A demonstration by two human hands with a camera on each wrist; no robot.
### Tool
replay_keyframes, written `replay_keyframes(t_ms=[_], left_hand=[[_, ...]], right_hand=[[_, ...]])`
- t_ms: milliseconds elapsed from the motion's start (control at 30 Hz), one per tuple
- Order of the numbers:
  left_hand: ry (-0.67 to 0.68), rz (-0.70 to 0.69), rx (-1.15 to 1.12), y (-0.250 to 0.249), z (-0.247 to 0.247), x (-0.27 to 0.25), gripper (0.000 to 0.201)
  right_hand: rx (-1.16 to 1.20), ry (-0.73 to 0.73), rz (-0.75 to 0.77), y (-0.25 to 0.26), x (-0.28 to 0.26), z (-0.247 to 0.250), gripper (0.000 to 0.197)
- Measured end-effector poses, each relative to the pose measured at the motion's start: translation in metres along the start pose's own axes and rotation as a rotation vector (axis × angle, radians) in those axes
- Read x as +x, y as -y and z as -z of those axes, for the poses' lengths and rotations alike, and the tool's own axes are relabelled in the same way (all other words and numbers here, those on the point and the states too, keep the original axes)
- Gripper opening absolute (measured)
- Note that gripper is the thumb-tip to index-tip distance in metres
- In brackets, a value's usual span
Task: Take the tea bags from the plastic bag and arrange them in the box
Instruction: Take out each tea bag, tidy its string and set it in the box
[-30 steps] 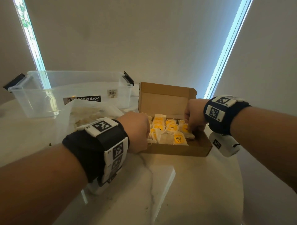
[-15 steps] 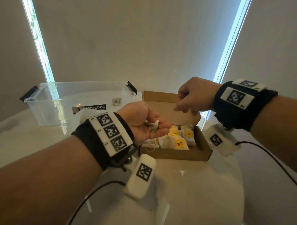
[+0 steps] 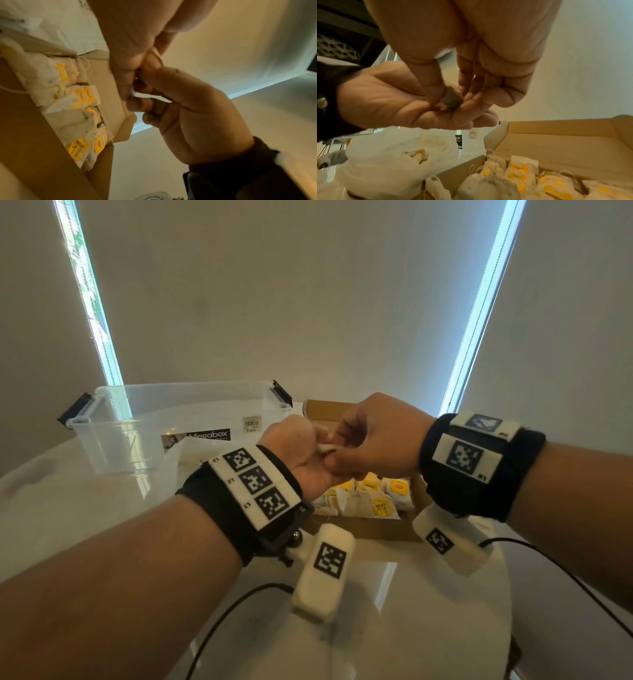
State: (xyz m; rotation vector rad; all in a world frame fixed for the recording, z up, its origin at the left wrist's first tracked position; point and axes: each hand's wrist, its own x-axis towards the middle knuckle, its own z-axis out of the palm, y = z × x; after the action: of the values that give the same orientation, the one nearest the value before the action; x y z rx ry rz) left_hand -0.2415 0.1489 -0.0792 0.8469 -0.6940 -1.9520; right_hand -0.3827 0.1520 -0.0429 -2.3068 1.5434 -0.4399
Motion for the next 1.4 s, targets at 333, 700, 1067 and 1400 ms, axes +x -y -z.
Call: replay_keyframes(t_ms=[333,700,1067,1400], left_hand=[[-0.102,-0.265,0.357,0.006,0.002,-0.008,0.022],[-0.269,-0.421,0.714,0.013,0.003,0.002,0.006],[-0.224,-0.085,1.699,0.018,0.005,-0.005,0.015],[-0.265,-0.096,2.031,0.027,-0.004,0.003,0.024]], right_hand=[[0.484,0.011,-0.198,-0.013,-0.001,0.015,0.008],[0.137,-0.061,-0.044,-0.024,0.003,0.02,0.013],[-0.305,0.281,-0.312,-0.079,0.016,0.031,0.011],[-0.47,0.4,-0.402,-0.091,0.034,0.001,0.016]])
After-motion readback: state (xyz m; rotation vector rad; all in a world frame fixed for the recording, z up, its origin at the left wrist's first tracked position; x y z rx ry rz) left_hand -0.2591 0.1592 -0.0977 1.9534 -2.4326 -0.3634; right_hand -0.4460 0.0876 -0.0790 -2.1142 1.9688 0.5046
